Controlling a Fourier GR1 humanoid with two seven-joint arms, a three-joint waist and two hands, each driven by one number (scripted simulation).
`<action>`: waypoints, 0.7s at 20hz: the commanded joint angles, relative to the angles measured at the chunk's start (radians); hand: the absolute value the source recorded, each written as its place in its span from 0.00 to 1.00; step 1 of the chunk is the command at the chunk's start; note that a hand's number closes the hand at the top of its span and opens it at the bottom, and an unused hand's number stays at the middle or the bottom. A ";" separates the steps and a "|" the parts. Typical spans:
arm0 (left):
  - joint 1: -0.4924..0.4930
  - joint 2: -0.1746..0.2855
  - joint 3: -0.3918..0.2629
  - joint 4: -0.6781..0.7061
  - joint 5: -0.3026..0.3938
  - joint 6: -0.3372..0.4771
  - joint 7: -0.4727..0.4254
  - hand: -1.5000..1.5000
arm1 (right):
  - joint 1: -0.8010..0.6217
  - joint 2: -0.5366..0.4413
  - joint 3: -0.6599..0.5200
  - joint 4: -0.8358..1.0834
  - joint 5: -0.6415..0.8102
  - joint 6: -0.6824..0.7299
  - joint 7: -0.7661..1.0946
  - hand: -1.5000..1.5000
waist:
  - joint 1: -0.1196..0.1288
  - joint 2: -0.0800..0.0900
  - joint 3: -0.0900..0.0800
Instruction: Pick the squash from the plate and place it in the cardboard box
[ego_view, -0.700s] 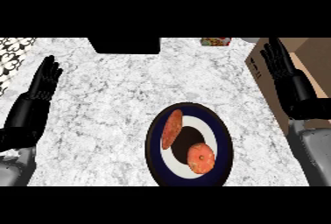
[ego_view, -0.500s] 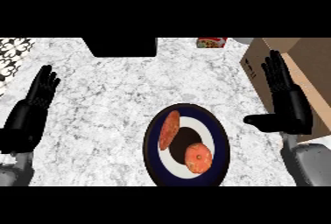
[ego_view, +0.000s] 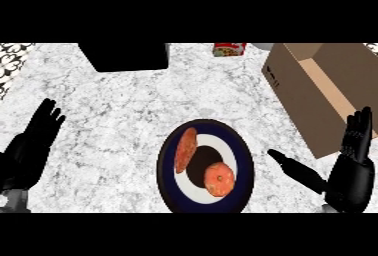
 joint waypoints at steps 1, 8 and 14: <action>0.039 0.016 0.000 -0.051 0.024 -0.017 0.043 0.50 | 0.218 0.044 0.163 -0.168 0.215 -0.126 -0.064 0.00 | 0.020 -0.001 0.001; 0.011 0.020 0.026 -0.028 0.049 -0.045 0.039 0.50 | 0.425 -0.091 0.247 -0.123 0.559 -0.019 0.293 0.00 | 0.043 0.027 -0.010; -0.028 0.018 0.021 -0.027 0.049 -0.052 0.048 0.50 | 0.505 -0.093 0.290 -0.208 0.799 0.178 0.600 0.00 | 0.056 0.038 -0.011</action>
